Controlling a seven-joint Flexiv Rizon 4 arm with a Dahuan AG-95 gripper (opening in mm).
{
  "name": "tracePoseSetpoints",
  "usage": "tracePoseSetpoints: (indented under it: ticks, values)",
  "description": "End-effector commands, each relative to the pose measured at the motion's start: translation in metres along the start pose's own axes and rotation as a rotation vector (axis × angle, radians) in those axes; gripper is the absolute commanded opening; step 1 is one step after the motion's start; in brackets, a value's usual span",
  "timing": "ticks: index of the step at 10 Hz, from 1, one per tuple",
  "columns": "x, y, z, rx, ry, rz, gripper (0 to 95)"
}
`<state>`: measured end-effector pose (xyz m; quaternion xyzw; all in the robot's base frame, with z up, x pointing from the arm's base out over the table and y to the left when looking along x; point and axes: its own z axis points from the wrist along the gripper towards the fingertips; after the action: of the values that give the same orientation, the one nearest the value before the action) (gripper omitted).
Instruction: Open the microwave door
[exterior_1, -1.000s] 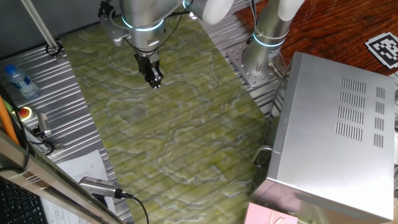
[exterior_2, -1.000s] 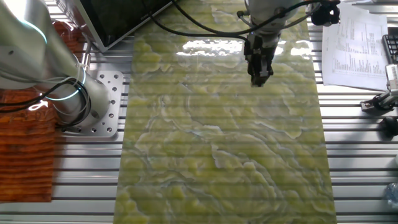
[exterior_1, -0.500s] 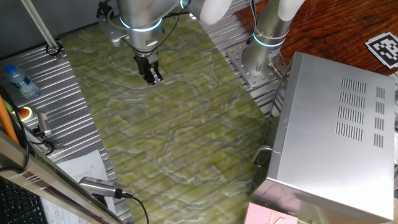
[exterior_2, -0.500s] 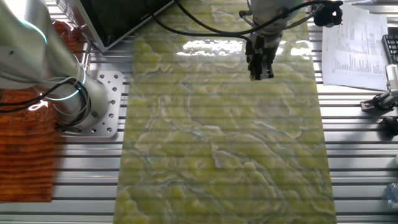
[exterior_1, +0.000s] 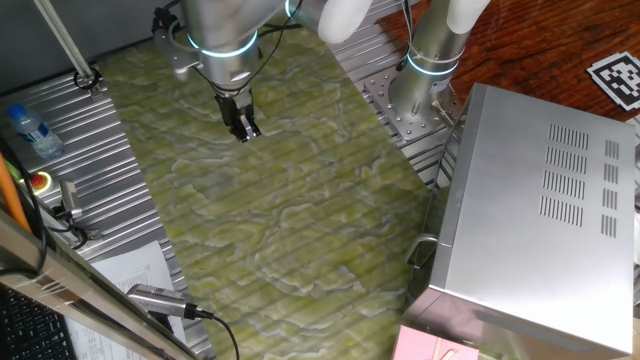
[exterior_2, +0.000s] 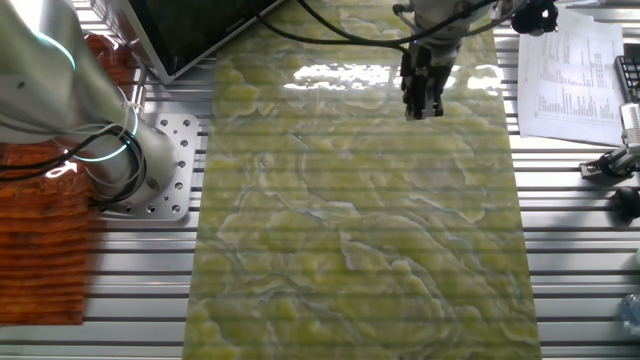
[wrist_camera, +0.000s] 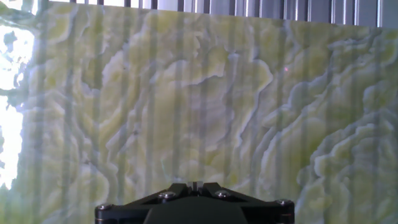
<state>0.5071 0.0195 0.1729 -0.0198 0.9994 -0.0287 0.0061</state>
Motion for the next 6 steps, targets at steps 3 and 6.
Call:
tracePoseSetpoints:
  ticks: [3, 6]
  values:
    - [-0.003, 0.025, -0.001, -0.02, 0.007, 0.047, 0.0]
    - [0.001, 0.042, -0.004, -0.068, 0.019, 0.061, 0.0]
